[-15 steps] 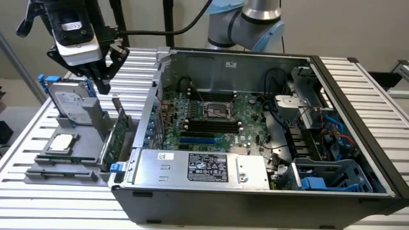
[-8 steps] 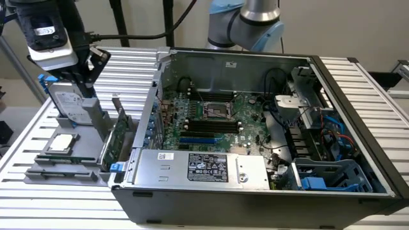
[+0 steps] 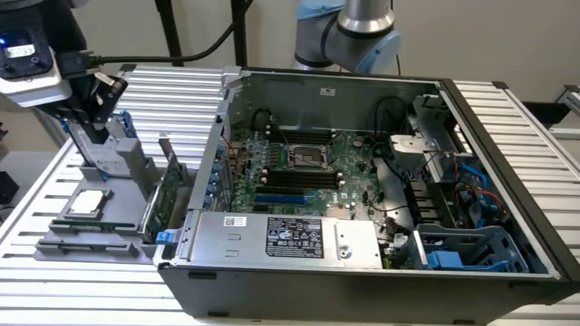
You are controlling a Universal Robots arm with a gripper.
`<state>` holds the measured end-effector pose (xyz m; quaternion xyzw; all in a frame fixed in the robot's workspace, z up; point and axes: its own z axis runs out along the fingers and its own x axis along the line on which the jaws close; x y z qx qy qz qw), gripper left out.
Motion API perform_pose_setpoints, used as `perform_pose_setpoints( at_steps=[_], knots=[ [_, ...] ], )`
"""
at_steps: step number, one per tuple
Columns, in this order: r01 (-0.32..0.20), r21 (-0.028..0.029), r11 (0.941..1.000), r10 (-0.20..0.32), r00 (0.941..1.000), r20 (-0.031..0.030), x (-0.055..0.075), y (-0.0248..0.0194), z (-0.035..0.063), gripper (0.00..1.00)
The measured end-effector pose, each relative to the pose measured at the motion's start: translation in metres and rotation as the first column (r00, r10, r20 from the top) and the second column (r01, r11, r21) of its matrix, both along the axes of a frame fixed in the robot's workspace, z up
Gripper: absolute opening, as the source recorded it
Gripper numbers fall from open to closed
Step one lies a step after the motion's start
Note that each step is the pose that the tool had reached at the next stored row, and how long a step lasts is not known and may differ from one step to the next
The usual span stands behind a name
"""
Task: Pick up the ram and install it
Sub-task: 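Reach for the ram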
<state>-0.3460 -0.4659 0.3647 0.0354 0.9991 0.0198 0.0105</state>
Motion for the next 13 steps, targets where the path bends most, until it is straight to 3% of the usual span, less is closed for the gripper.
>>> perform_pose_setpoints(
  at_steps=[7,13],
  knots=[
    [0.0,-0.0025,1.0,0.0,1.0,-0.0001,-0.029,-0.0044,-0.0054,0.0],
    [0.0,-0.0028,1.0,0.0,1.0,-0.0016,-0.044,-0.012,-0.0111,0.0]
  ],
)
